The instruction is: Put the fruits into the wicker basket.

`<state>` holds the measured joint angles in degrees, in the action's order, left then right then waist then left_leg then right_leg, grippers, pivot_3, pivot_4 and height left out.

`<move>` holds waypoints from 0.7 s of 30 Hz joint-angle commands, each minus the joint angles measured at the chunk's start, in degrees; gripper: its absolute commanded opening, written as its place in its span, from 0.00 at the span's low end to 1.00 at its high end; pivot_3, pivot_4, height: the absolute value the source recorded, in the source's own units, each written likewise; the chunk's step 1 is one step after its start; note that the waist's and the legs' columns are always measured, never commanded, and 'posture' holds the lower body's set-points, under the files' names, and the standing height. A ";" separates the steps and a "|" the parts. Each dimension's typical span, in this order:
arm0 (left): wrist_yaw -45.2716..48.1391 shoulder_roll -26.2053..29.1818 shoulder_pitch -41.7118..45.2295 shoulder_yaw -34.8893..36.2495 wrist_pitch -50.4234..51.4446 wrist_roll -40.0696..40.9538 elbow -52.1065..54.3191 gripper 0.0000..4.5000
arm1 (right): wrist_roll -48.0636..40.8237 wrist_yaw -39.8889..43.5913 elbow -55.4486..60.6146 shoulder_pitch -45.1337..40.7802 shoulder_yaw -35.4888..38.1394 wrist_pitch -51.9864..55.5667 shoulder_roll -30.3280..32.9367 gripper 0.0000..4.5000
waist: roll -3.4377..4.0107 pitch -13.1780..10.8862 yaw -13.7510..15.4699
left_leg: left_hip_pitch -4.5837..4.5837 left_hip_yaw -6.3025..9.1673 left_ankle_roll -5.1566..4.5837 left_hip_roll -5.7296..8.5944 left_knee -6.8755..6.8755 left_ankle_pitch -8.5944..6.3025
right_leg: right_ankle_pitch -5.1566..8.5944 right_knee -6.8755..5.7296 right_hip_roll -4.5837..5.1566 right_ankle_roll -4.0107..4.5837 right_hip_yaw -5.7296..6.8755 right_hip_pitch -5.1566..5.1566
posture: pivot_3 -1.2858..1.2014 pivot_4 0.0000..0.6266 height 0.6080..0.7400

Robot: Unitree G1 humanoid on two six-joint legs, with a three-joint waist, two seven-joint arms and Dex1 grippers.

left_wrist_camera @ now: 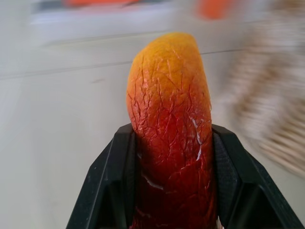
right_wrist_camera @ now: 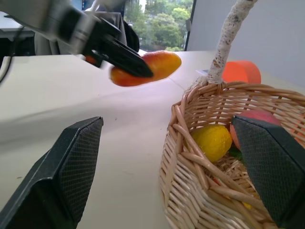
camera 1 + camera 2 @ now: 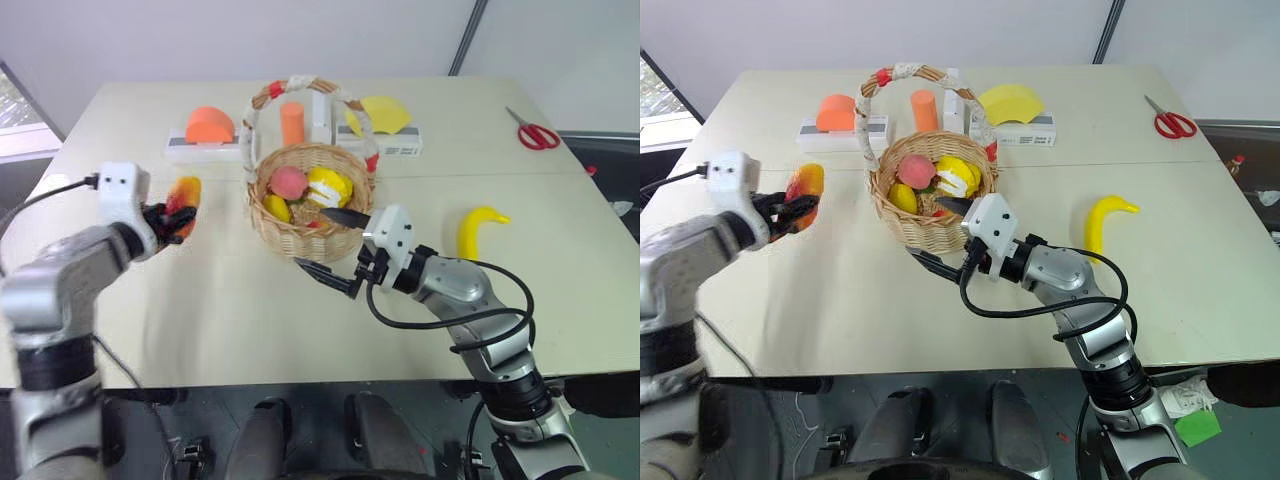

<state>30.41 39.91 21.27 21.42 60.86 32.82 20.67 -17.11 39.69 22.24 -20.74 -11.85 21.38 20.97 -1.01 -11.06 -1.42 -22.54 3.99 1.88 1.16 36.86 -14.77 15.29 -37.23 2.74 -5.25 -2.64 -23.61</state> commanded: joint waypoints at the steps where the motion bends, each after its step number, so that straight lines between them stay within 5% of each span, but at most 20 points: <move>1: 6.96 1.93 1.29 -2.17 -2.98 6.13 9.75 0.36 | -0.82 0.55 0.42 -1.30 1.77 -1.14 0.35 1.00 | 0.00 0.00 0.89 | 0.01 0.01 0.00 0.00 0.01 0.00 | 0.00 0.05 0.02 0.01 0.00 0.05 | 0.52 0.24 1.00; 5: 2.84 -0.10 10.58 -14.98 -5.68 -0.81 7.12 0.36 | -0.68 1.09 -1.75 -2.06 3.55 -1.47 1.77 1.00 | -0.02 0.01 1.50 | 0.04 0.12 -0.01 0.11 0.15 0.00 | 0.00 0.19 0.03 0.02 0.14 0.31 | 0.52 0.24 1.00; 14: 1.42 -8.99 27.58 -29.06 -9.88 -10.40 -12.90 0.36 | -1.48 0.57 -0.62 1.20 9.63 0.41 6.58 1.00 | 0.01 -0.01 0.09 | 0.00 -0.01 -0.10 0.12 0.12 -0.02 | -0.01 0.09 -0.22 -0.03 0.13 0.15 | 0.52 0.24 1.00; 20: 5.74 -10.53 28.09 -29.97 -15.65 -11.54 -16.55 0.99 | -6.80 -8.85 6.01 4.21 19.46 13.69 6.64 1.00 | 0.05 -0.03 0.34 | 0.00 -0.10 -0.12 -0.01 0.13 -0.03 | 0.00 -0.01 -0.24 -0.04 0.04 0.07 | 0.52 0.24 1.00; 21: 7.13 -10.84 27.49 -29.72 -17.93 -11.35 -16.00 0.99 | -7.23 -10.39 7.34 5.07 21.04 16.99 7.48 1.00 | 0.05 -0.03 0.50 | 0.00 -0.10 -0.12 0.00 0.14 -0.03 | 0.00 -0.02 -0.22 -0.04 0.04 0.07 | 0.52 0.24 1.00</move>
<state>35.54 29.20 48.09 -9.00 46.99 21.75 2.74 -22.41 32.04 25.75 -16.21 5.85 34.10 27.57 -0.96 -11.09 -0.92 -22.54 3.91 1.76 1.17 37.01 -14.80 15.29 -37.24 2.54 -5.29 -2.60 -23.52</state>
